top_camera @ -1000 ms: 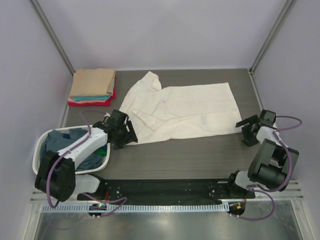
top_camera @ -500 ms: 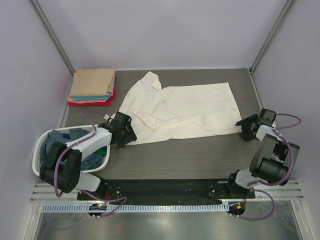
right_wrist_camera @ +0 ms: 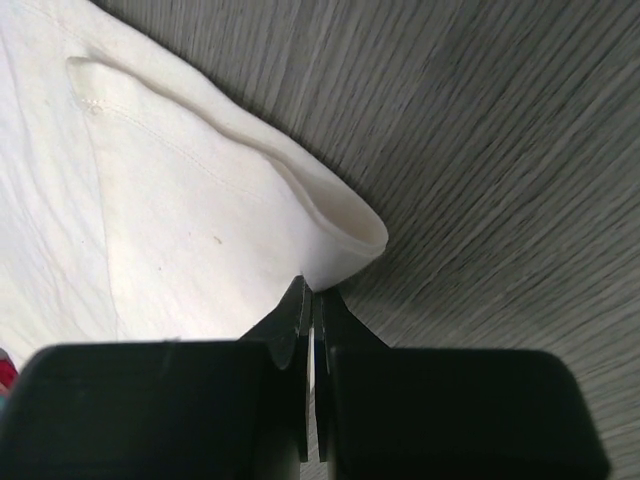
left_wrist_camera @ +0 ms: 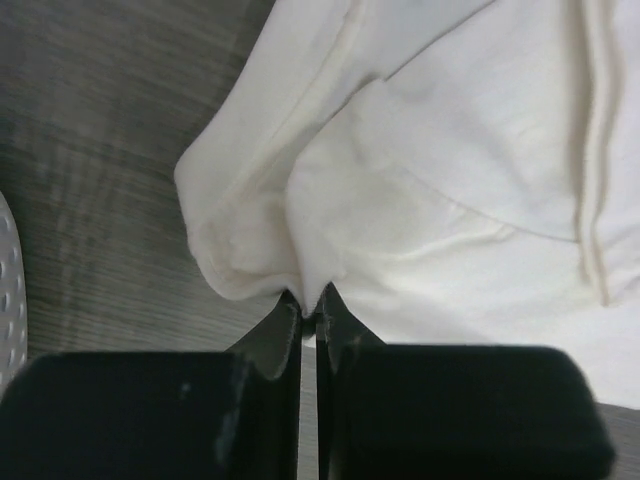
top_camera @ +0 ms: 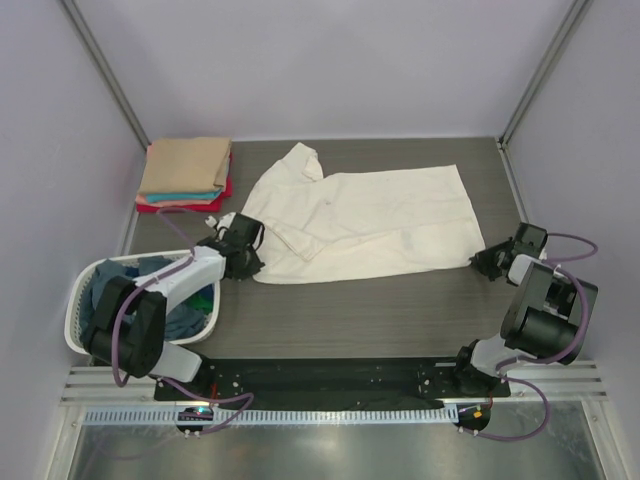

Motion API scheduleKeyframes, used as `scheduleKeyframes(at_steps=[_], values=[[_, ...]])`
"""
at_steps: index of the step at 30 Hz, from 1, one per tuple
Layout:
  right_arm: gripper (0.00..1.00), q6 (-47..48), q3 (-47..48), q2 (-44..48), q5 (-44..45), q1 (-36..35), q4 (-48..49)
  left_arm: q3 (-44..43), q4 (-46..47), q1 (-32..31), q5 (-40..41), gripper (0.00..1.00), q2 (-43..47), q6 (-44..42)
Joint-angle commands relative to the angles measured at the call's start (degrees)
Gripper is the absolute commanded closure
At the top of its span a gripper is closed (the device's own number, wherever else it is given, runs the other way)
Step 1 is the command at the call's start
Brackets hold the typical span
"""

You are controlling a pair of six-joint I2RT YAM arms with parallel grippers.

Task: Fold and stack the t-shirts
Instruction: Fold the tshirt

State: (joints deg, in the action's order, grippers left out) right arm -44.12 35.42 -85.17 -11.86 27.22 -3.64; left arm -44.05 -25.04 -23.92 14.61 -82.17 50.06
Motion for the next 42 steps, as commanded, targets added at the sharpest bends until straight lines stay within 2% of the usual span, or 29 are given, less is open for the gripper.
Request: scheduleKeyframes(at_steps=[1, 4, 5, 7, 8, 9, 10, 12, 14, 16, 17, 18, 20, 21, 22, 24, 30, 36, 42], values=[[0.99, -2.02, 3.06, -0.44, -0.27, -0.59, 2.32, -6.65, 0.34, 0.63, 3.84, 1.0, -1.05, -2.86], [0.99, -4.47, 8.07, -3.67, -0.88, -2.51, 1.8, -14.63, -1.49, 2.99, 2.18, 1.0, -5.87, -4.88], [0.99, -4.92, 13.31, -5.0, -0.97, -3.22, 0.92, -17.36, -2.11, 3.79, -0.17, 1.0, -7.46, -5.5], [0.99, -5.27, 20.62, -8.59, -2.46, -4.72, -2.67, -28.5, -5.61, 6.59, -3.52, 1.0, -11.68, -7.52], [0.99, -5.62, 28.75, -11.75, -5.95, -5.77, -3.82, -33.5, -7.29, 7.48, -6.84, 1.0, -15.87, -8.39], [0.99, -6.15, 32.66, -12.73, -7.9, -5.86, -4.61, -44.43, -9.48, 8.53, -7.83, 1.0, -17.57, -9.27], [0.99, -6.76, 38.79, -11.35, -8.18, -5.87, -4.62, -50.37, -15.42, 8.72, -7.84, 1.0, -18.54, -11.2], [0.99, -5.11, 43.83, -7.93, -4.33, -5.78, -10.11, -61.27, -18.55, 8.37, -4.62, 1.0, -16.9, -12.27], [0.99, -4.57, 45.0, -2.94, -3.95, -4.73, -14.01, -62.73, -19.43, 8.54, -2.75, 1.0, -13.03, -12.09], [0.99, -4.75, 41.42, 0.68, -6.15, -3.06, -14.11, -59.5, -20.4, 8.54, -3.09, 1.0, -6.62, -11.92], [0.99, -3.53, 36.61, 2.62, -6.25, -2.79, -14.46, -56.61, -20.23, 8.45, -3.71, 1.0, -4.34, -11.05], [0.99, -2.82, 33.69, 6.81, -5.64, -2.7, -14.55, -48.4, -19.27, 8.45, -4.32, 1.0, 1.52, -10.52], [0.99, -1.24, 24.58, 10.09, -4.76, -2.44, -14.64, -38.88, -15.58, 8.45, -5.99, 1.0, 7.35, -8.59], [0.99, -0.28, 21.56, 11.59, -3.97, -2.44, -14.56, -29.78, -14.18, 8.28, -6.69, 1.0, 9.9, -8.14], [0.99, 0.26, 18.84, 12.91, -3.88, -2.44, -14.29, -25.69, -11.81, 8.36, -7.75, 1.0, 14.1, -8.05], [0.99, 1.49, 12.41, 12.83, -4.14, -2.44, -13.68, -15.51, -10.56, 8.36, -8.11, 1.0, 16.86, -7.7], [0.99, 3.6, 0.45, 14.24, -0.63, 0.98, -11.48, 2.45, -8.54, 8.19, -12.5, 1.0, 20.91, -4.37], [0.99, 6.32, -1.14, 16.95, -1.33, 8.18, -14.1, 8.28, -11.52, 8.1, -11.54, 1.0, 25.38, -1.2], [0.99, 5.71, -2.63, 24.42, 6.31, 10.13, -18.24, 9.16, -12.76, 8.1, -11.62, 1.0, 25.75, 0.3]])
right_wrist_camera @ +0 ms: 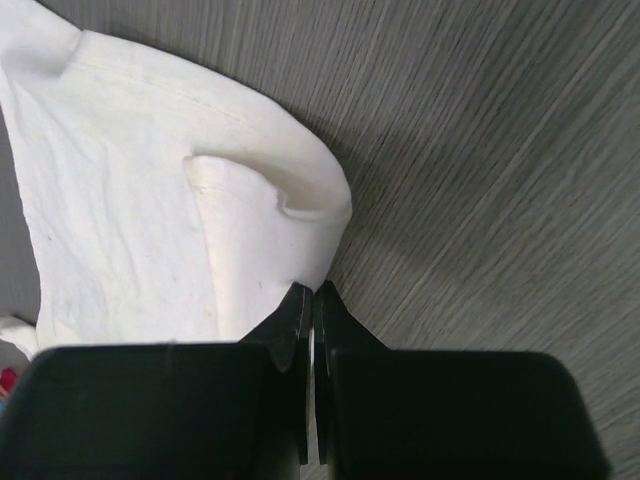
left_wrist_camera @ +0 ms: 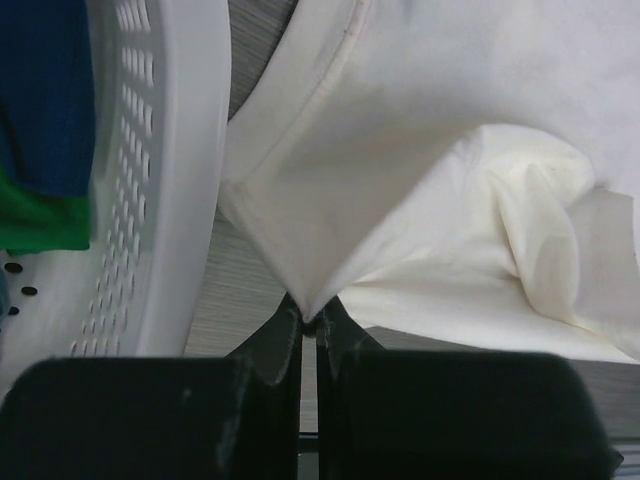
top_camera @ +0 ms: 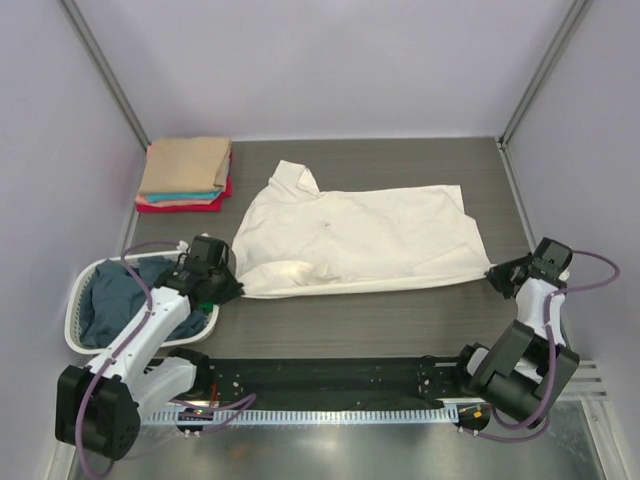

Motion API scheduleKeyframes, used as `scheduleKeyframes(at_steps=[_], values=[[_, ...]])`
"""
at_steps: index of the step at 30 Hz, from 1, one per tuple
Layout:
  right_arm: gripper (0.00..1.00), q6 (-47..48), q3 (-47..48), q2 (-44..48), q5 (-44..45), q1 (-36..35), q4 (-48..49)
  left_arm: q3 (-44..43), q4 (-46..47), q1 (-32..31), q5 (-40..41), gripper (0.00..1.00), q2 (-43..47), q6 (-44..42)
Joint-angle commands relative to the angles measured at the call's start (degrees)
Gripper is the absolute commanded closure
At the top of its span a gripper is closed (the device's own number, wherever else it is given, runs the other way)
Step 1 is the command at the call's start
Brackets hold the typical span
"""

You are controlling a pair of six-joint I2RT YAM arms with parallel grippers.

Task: Fold and stack the t-shirts
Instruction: Fold the tshirt

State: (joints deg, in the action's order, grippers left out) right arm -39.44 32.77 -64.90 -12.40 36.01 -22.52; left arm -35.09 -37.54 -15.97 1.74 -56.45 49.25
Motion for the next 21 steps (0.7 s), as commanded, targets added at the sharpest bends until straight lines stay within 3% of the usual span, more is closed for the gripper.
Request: scheduleKeyframes(at_steps=[1, 3, 4, 5, 6, 8, 13, 16, 19, 21], values=[[0.99, 1.12, -0.25, 4.43, 7.65, 1.95, 0.38, 0.02, -0.6, 0.15, 0.73, 0.99, -0.76, 1.11], [0.96, 1.64, -0.52, 4.44, 8.62, 2.31, -1.03, 0.46, -0.69, -0.29, -0.24, 0.93, -0.95, 1.46], [0.85, 1.91, -0.61, 4.0, 8.97, 2.57, -1.21, 0.46, -0.87, -0.82, -0.68, 0.88, -0.42, 1.63], [0.69, 2.0, -0.95, 3.91, 9.24, 3.36, -2.16, 0.9, -0.87, -1.43, -1.03, 0.8, -0.07, 2.07], [0.27, 1.83, -1.05, 3.65, 9.33, 4.06, -2.35, 0.81, -0.78, -2.83, -1.03, 0.62, 0.45, 2.6], [0.04, 1.47, -0.87, 4.17, 9.07, 5.03, -2.44, 0.03, -1.22, -4.5, 0.45, 0.52, 1.42, 2.86], [0.0, 0.07, 1.24, 7.94, 4.51, 4.51, -1.13, -10.95, -7.02, -10.48, 10.29, 0.46, -0.24, -1.43], [0.01, -2.21, 0.63, 10.76, 1.51, -0.13, 2.48, -15.09, -2.38, -12.51, 11.19, 0.47, -4.19, -7.58], [0.02, -3.45, 3.15, 11.64, 4.65, -11.02, 5.21, -18.6, 3.34, -13.74, 6.53, 0.47, -12.79, -12.06], [0.02, -2.14, 6.15, 7.55, 7.38, -18.83, 5.12, -22.73, 5.53, -14.97, 2.42, 0.46, -21.54, -13.91]])
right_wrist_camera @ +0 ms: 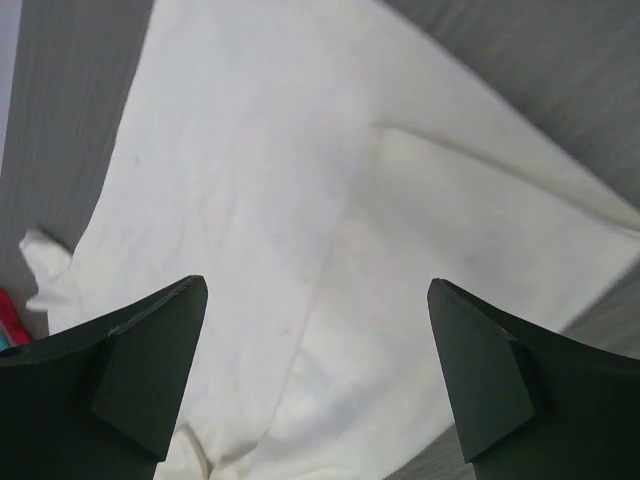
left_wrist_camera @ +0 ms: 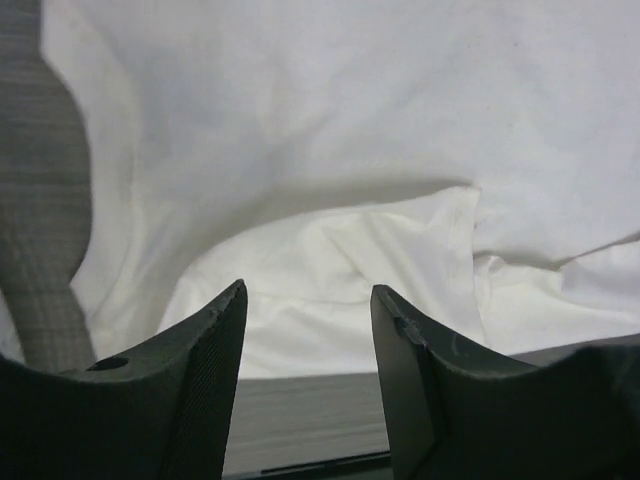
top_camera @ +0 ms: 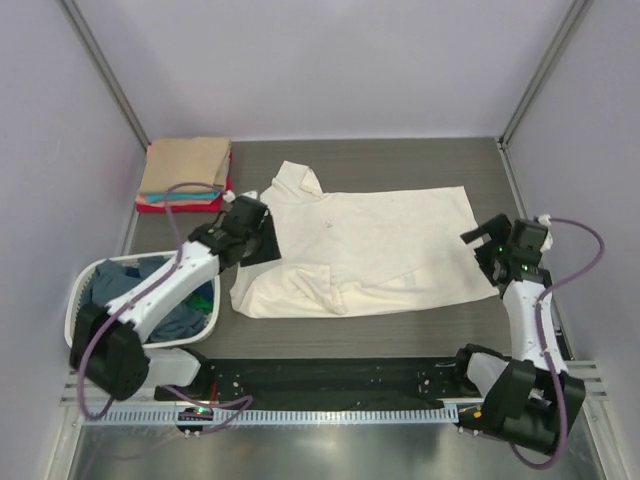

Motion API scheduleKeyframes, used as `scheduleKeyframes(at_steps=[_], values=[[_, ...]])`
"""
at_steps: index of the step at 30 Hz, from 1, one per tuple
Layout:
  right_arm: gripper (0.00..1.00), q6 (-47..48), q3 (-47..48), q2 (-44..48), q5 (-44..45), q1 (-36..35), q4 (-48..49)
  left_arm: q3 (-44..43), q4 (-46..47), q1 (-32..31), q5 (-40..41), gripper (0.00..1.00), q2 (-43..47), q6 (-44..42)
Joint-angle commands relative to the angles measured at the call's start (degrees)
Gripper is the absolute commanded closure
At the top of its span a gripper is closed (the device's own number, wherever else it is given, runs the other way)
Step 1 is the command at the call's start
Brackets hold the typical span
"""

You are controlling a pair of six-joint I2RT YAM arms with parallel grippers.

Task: Fold and stack the t-shirts
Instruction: Fold the tshirt

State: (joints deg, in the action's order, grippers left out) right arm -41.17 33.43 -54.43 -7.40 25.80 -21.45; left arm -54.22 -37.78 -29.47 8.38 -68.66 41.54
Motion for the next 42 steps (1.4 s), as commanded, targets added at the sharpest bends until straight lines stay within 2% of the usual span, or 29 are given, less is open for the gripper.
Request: scheduleKeyframes(at_steps=[1, 5, 10, 18, 21, 34, 37, 38, 39, 41, 42], values=[[0.02, 0.12, 8.55, -4.7, 2.74, -10.32, 3.53, -5.36, 5.96, -1.99, -4.69, 0.46, -12.69, -6.82], [0.02, 1.0, 12.27, -12.18, 0.11, -12.62, 3.08, -15.45, 6.14, -5.76, -5.74, 0.46, -24.74, -13.74], [0.02, 2.67, 11.84, -14.2, 0.1, -13.15, 3.79, -19.87, 8.16, -6.12, -6.97, 0.46, -33.54, -20.26], [0.02, 3.81, 10.69, -17.02, -0.78, -13.15, 5.63, -22.43, 8.43, -6.12, -11.97, 0.47, -38.47, -23.96], [0.02, 4.34, 10.69, -17.89, -0.43, -13.15, 5.81, -21.72, 8.42, -6.12, -14.61, 0.55, -38.56, -23.61], [0.02, 4.96, 9.81, -19.04, -0.95, -13.15, 6.42, -20.58, 4.91, -6.21, -17.7, 0.64, -40.76, -23.17], [0.02, 5.22, 9.46, -19.22, -0.69, -13.06, 6.42, -20.49, 4.91, -6.21, -18.84, 0.72, -40.67, -23.08], [0.02, 5.31, 9.46, -19.22, -0.69, -13.06, 6.42, -20.49, 4.91, -6.21, -18.75, 0.84, -40.24, -23.0], [0.02, 5.31, 9.37, -19.3, -0.69, -13.14, 6.51, -20.4, 5.0, -6.21, -18.84, 0.9, -39.97, -22.65], [0.02, 5.48, 9.37, -19.48, -0.51, -13.14, 6.42, -20.14, 5.17, -6.21, -18.93, 1.0, -39.09, -22.47], [0.02, 5.57, 9.37, -19.66, -0.42, -13.15, 6.42, -20.14, 5.17, -6.12, -18.84, 1.0, -38.13, -22.21]])
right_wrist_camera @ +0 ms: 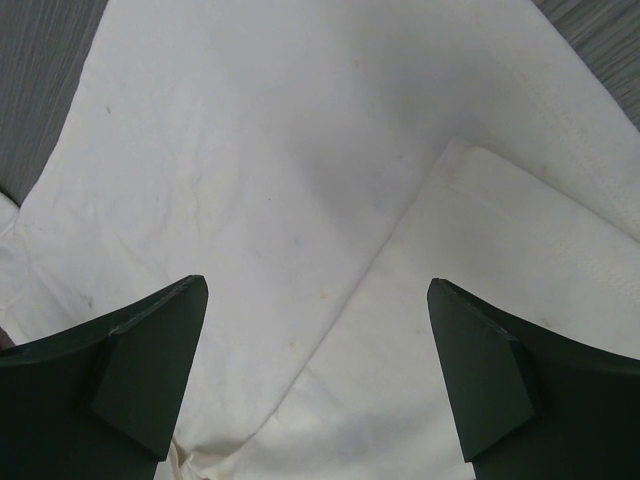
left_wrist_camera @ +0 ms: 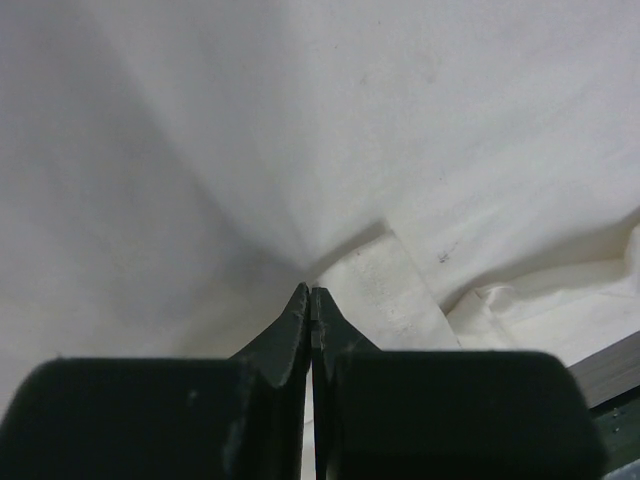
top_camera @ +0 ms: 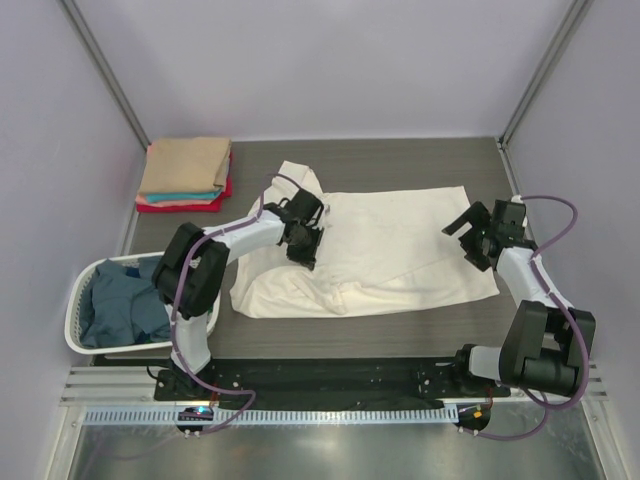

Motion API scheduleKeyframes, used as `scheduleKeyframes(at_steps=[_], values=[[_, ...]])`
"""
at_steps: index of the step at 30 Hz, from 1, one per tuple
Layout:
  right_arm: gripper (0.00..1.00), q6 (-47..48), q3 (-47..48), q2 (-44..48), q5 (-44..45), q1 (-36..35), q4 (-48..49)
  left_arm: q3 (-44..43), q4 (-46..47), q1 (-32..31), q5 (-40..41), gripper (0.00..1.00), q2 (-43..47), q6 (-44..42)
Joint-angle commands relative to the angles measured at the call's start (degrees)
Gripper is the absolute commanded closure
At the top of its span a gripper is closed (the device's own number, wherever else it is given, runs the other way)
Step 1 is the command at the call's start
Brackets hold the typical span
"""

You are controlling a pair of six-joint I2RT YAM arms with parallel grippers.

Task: Fold and stack the t-shirts
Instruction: Fold the tshirt

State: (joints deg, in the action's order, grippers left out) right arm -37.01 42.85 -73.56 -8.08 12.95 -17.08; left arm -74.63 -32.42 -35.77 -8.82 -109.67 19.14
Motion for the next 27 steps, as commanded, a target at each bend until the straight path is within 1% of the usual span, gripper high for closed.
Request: scheduleKeyframes(at_steps=[1, 2, 5, 6, 7, 8, 10, 13, 15, 16, 18, 19, 22, 23, 24, 27], values=[[0.02, 1.42, -0.05, -0.53, 0.43, -0.29, 2.14, 0.1, -0.18, 0.17, -1.55, 1.0, 3.4, 0.29], [0.02, 1.42, -0.05, -0.62, 0.6, -0.29, 2.05, 0.1, -0.36, 0.17, -0.94, 1.0, 3.84, 0.9], [0.02, 1.42, 0.13, -1.06, 0.87, -0.21, 2.05, 0.45, 0.08, 0.61, 4.41, 1.0, 7.09, 3.44], [0.02, 1.42, 0.21, -1.23, 1.13, -0.29, 2.05, 0.89, 0.69, 0.87, 5.99, 1.0, 9.71, 4.24], [0.02, 1.42, 0.3, -1.32, 1.22, -0.21, 2.05, 2.37, 1.22, 1.75, 8.18, 1.0, 11.04, 5.11], [0.02, 1.42, 0.39, -1.32, 1.39, -0.21, 2.05, 3.08, 2.79, 2.36, 8.46, 1.0, 12.71, 7.04], [0.02, 1.42, 0.65, -1.41, 1.66, -0.29, 2.05, 5.88, 4.12, 4.55, 12.84, 1.0, 17.19, 8.98], [0.02, 1.51, 0.66, -1.76, 2.1, -0.29, 2.05, 9.49, 6.84, 7.72, 13.91, 1.0, 21.84, 11.36], [0.02, 1.59, 0.57, -1.94, 2.28, -0.21, 2.05, 10.82, 7.64, 8.78, 14.88, 0.99, 23.0, 12.59], [0.02, 1.59, 0.48, -2.29, 2.36, -0.29, 2.05, 11.6, 7.2, 9.66, 15.32, 0.97, 23.36, 13.03], [0.02, 1.59, 0.48, -2.46, 2.36, -0.21, 2.14, 12.49, 6.24, 10.1, 17.51, 0.99, 23.27, 14.43], [0.02, 1.59, 0.57, -2.47, 2.28, -0.29, 2.05, 13.01, 5.97, 10.1, 18.48, 0.86, 23.44, 15.05], [0.02, 1.68, 0.57, -2.38, 2.28, -0.21, 2.05, 14.51, 6.67, 10.8, 17.35, 0.14, 22.93, 15.93], [0.02, 1.77, 0.57, -2.12, 2.19, -0.29, 2.05, 14.25, 5.54, 10.81, 16.82, 0.09, 21.53, 15.76], [0.02, 1.68, 0.57, -2.2, 2.01, -0.29, 2.14, 13.9, 5.1, 10.72, 16.56, 0.07, 20.73, 15.67], [0.02, 1.51, 1.01, -1.68, 1.57, -0.29, 2.23, 13.2, 4.65, 10.81, 16.9, 0.05, 20.63, 15.67]])
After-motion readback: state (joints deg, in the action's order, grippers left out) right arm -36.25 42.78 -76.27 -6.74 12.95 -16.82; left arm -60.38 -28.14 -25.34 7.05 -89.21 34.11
